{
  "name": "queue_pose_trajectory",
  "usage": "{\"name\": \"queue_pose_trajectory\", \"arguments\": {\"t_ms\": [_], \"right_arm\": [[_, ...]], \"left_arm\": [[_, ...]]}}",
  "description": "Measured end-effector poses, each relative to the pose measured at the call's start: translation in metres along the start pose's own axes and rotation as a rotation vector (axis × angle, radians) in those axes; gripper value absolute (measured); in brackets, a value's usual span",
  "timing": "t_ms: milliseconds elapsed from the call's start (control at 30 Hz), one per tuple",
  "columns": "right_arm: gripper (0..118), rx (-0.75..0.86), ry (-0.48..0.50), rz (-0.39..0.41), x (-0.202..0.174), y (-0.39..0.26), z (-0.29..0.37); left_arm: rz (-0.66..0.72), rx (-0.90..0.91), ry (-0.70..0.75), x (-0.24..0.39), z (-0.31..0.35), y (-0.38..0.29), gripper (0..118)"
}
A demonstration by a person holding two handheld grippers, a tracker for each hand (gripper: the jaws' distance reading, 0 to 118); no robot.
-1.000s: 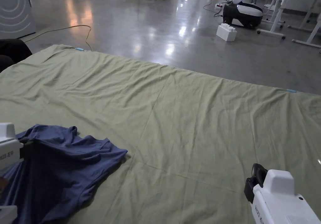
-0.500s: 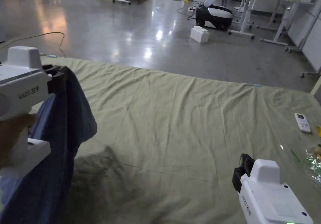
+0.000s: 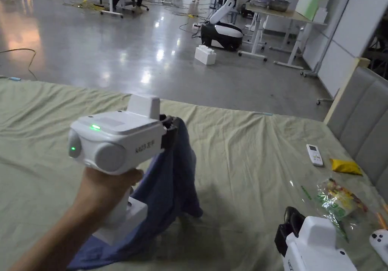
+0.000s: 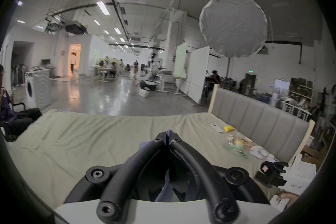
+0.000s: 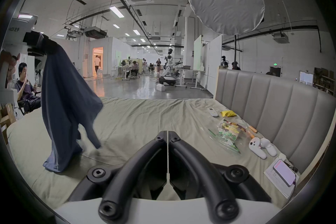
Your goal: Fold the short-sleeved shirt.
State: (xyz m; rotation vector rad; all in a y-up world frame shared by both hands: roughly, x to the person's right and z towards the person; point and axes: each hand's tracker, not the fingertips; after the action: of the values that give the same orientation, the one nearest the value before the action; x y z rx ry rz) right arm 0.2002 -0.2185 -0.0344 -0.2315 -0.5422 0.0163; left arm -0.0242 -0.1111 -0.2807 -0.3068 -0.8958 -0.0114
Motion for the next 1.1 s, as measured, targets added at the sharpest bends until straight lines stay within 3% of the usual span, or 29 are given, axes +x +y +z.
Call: {"name": "queue_pose_trajectory", "arguments": {"t_ms": [200,500,533,600,633,667,933,1100], "right_arm": [[2,-0.032,-0.022,-0.013,0.013,-0.014,0.007],[2,-0.065,-0.013,-0.023,0.012,-0.024,0.006],[2,-0.067,-0.011,-0.023,0.011,-0.024,0.006],[2,-0.068,-0.006,-0.022,0.009,-0.022,0.007],[2,-0.065,-0.004,-0.022,0.009,-0.02,0.007],[2,-0.062,-0.002,-0.024,0.008,-0.017,0.007],[2,-0.013,0.014,-0.03,-0.009,0.007,-0.004],[2,0.045,0.017,-0.044,-0.026,0.026,-0.011]], "left_arm": [[-0.024,-0.135,-0.171,0.049,-0.026,-0.06,2],[-0.082,-0.247,-0.223,0.088,-0.022,-0.119,6],[-0.09,-0.247,-0.218,0.087,-0.019,-0.119,14],[-0.112,-0.211,-0.184,0.085,-0.008,-0.114,57],[-0.126,-0.157,-0.161,0.082,0.0,-0.11,73],[-0.13,-0.104,-0.147,0.078,0.008,-0.106,82],[-0.034,0.078,0.142,0.026,0.043,-0.079,85],[0.031,0.115,0.355,-0.013,0.065,-0.077,79]]}}
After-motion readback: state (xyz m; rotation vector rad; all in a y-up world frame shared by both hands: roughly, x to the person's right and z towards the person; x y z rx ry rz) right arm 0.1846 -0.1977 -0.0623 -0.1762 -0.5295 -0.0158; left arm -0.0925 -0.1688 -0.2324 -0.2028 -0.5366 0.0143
